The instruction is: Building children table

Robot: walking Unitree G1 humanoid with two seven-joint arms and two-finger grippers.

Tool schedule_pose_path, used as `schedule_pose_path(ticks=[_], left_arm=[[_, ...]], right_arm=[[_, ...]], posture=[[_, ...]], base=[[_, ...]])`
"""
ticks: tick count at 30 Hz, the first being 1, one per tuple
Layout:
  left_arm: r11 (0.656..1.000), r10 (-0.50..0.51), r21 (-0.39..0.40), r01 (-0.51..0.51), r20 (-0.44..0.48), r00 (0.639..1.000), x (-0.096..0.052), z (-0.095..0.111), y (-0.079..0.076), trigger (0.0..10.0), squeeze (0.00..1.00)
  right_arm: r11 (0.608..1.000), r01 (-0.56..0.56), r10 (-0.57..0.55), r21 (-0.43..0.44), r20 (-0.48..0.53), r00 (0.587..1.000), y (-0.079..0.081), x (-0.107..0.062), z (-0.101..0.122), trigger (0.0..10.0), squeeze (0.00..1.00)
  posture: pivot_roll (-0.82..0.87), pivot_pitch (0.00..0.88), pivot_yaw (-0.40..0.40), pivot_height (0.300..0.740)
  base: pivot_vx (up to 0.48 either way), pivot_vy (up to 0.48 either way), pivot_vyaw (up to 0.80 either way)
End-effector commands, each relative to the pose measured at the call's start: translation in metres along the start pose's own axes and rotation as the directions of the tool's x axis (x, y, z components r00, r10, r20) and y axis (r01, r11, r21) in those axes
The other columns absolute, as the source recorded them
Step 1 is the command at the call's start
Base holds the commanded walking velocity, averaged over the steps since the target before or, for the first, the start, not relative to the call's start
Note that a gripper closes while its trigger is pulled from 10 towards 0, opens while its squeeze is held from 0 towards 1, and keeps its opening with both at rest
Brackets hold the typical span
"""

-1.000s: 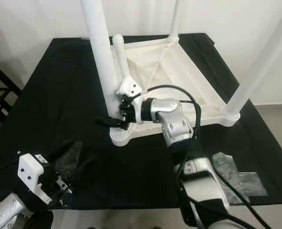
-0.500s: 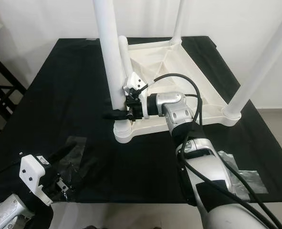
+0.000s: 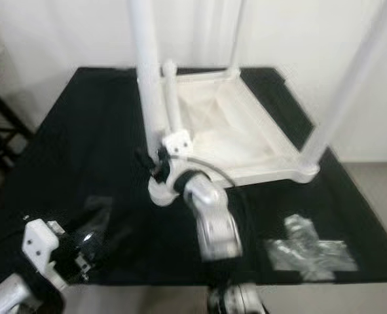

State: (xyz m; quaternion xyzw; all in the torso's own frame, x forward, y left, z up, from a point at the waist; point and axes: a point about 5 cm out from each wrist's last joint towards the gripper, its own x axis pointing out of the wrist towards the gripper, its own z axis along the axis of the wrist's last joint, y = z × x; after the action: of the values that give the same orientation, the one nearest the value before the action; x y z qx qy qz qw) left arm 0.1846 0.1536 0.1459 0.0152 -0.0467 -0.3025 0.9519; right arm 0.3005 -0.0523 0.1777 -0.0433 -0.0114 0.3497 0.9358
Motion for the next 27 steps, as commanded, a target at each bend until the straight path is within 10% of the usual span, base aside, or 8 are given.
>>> schedule_pose_path(ticks=[1,4,5,7,9,16,18,27], left_arm=[[0.999,-0.024,-0.035,0.023,-0.025,0.999,-0.003,-0.003,0.000,10.0,0.00],[0.995,-0.068,-0.074,0.065,-0.036,0.997,-0.001,-0.005,-0.001,10.0,0.00],[0.993,-0.082,-0.086,0.079,-0.040,0.996,-0.001,-0.005,-0.001,10.0,0.00],[0.992,-0.089,-0.092,0.085,-0.042,0.995,-0.001,-0.006,-0.001,10.0,0.00],[0.992,-0.088,-0.096,0.084,-0.043,0.995,0.000,-0.006,-0.001,10.0,0.00],[0.992,-0.085,-0.098,0.080,-0.045,0.995,0.001,-0.006,-0.001,10.0,0.00],[0.991,-0.088,-0.103,0.083,-0.045,0.995,0.002,-0.007,-0.001,10.0,0.00],[0.989,-0.096,-0.116,0.090,-0.046,0.994,0.004,-0.006,-0.002,10.0,0.00]], right_arm=[[0.999,0.030,-0.027,0.025,-0.130,0.991,0.001,-0.002,-0.024,0.0,0.00],[1.000,0.025,-0.024,0.003,-0.135,0.991,-0.005,0.002,-0.022,0.0,0.00],[1.000,-0.002,0.000,-0.013,-0.135,0.991,-0.007,0.006,-0.019,10.0,0.00],[0.999,-0.023,0.020,-0.023,-0.122,0.992,-0.011,0.011,-0.013,10.0,0.00],[0.992,-0.123,0.121,-0.018,-0.059,0.991,-0.013,0.019,0.007,10.0,1.00],[0.941,-0.335,0.336,-0.047,0.031,0.941,-0.012,0.018,0.034,10.0,1.00],[0.904,-0.417,0.421,-0.091,0.034,0.906,-0.019,0.020,0.038,10.0,0.00],[0.756,-0.643,0.642,-0.121,-0.053,0.765,-0.042,0.030,0.036,10.0,0.00]], posture=[[-0.01,0.138,0.047,0.740],[-0.01,0.127,0.041,0.740],[-0.01,0.127,0.041,0.740],[-0.01,0.125,0.042,0.740],[-0.01,0.120,0.041,0.740],[0.00,0.115,0.034,0.740],[0.01,0.108,0.025,0.740],[0.04,0.111,0.021,0.740]], base=[[0.000,0.000,0.00],[0.000,0.000,0.00],[0.000,0.000,0.00],[0.000,0.000,0.00],[0.000,0.000,0.00],[0.000,0.000,0.00],[0.000,0.000,0.00],[0.000,0.000,0.00]])
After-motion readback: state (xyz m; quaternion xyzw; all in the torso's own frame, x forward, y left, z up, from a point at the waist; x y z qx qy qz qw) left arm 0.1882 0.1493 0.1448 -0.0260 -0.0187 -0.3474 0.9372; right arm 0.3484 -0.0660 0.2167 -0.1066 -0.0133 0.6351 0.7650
